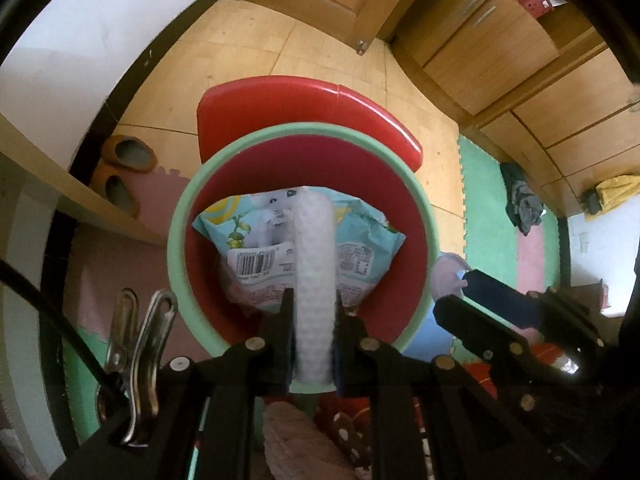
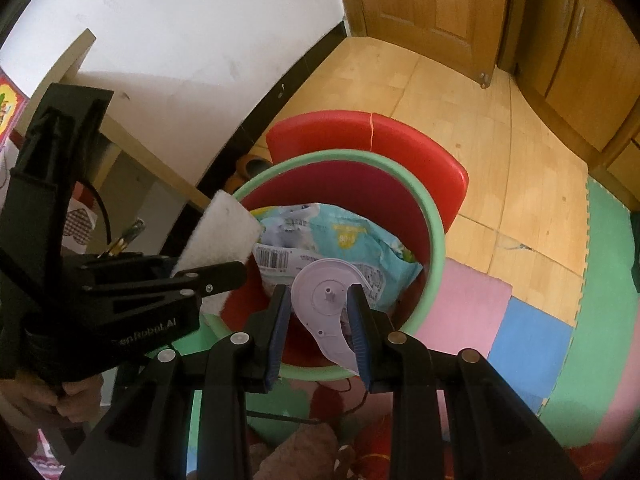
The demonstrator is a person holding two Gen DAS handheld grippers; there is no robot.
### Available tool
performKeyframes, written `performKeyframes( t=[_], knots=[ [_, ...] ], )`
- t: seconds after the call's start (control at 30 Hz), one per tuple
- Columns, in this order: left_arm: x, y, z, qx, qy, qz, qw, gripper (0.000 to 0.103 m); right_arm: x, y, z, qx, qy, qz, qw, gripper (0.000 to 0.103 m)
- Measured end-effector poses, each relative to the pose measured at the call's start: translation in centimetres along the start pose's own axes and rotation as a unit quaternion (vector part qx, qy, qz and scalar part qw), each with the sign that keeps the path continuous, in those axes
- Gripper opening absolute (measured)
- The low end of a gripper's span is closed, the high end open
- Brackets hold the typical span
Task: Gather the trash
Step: 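Open the left tool over the bucket while the right tool releases the dispenser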
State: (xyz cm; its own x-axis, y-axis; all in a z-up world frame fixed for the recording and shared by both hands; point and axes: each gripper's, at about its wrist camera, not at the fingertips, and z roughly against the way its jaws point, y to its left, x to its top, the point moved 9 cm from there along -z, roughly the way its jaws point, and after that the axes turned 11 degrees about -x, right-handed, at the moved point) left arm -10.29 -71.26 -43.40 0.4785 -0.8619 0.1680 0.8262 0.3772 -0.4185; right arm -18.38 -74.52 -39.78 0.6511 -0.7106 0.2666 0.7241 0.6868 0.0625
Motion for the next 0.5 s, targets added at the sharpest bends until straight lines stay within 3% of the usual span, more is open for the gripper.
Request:
performKeyframes(
  t=[0.1,0.5],
  knots=[
    [-0.1,0.4,-0.4,0.011,0.004,0.001,0.9999,0.035,0.0,0.1,-0.4,0.0,0.003,0.0,1.0,0.03],
    [-0.4,0.8,0.8,0.021,0.007,0.016,0.9996,0.041,0.0,0.5,-0.7,0.011,0.005,-0.001,1.0,0.03]
  ],
)
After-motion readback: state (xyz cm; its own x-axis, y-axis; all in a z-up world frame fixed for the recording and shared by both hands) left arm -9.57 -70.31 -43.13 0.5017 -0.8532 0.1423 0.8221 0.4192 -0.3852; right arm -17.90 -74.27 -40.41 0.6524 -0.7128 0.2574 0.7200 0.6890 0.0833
